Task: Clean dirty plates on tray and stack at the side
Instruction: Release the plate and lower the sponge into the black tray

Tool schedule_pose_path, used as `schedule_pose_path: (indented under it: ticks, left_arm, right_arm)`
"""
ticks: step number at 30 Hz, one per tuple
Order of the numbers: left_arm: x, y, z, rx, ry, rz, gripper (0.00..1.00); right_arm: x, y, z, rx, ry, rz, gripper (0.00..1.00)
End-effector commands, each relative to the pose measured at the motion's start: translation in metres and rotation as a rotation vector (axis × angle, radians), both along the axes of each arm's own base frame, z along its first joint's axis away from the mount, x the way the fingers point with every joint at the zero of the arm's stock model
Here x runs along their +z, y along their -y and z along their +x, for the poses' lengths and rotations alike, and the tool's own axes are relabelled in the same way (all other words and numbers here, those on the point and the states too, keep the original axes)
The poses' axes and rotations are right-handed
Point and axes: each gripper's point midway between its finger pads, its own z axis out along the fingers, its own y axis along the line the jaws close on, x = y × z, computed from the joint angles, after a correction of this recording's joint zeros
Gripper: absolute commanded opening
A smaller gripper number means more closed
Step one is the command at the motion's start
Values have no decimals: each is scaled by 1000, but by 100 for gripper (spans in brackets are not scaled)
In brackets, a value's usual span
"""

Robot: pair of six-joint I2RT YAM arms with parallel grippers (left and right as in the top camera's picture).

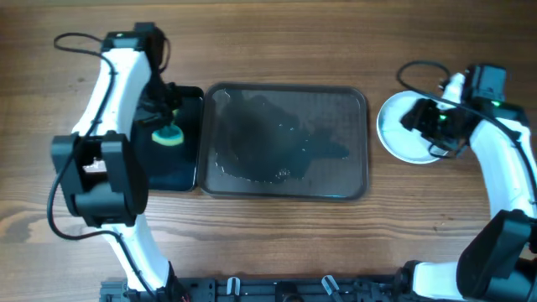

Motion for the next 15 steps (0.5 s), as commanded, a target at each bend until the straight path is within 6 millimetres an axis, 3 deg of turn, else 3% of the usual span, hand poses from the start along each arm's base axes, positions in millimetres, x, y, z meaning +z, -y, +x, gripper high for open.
schedule_pose_path:
  ticks: [1, 8, 11, 12, 13, 15]
  left_arm:
    - [-10, -10, -7, -115, -2, -8, 4]
    - [-51, -9, -23, -224, -35, -21, 4]
    - [-58, -9, -28, -223, -44, -23, 31]
    - [-58, -9, -28, -223, -44, -23, 53]
    - [-57, -9, -28, -223, -44, -23, 98]
    - [-52, -9, -30, -223, -54, -24, 100]
  right_arm:
    - [16, -15, 10, 77, 65, -9, 70]
    - [16, -16, 10, 99, 68, -18, 72]
    - [16, -16, 10, 120, 73, -27, 73]
    - [16, -16, 10, 120, 73, -26, 73]
    - [16, -16, 10, 119, 74, -26, 74]
    - [17, -17, 11, 117, 77, -20, 81]
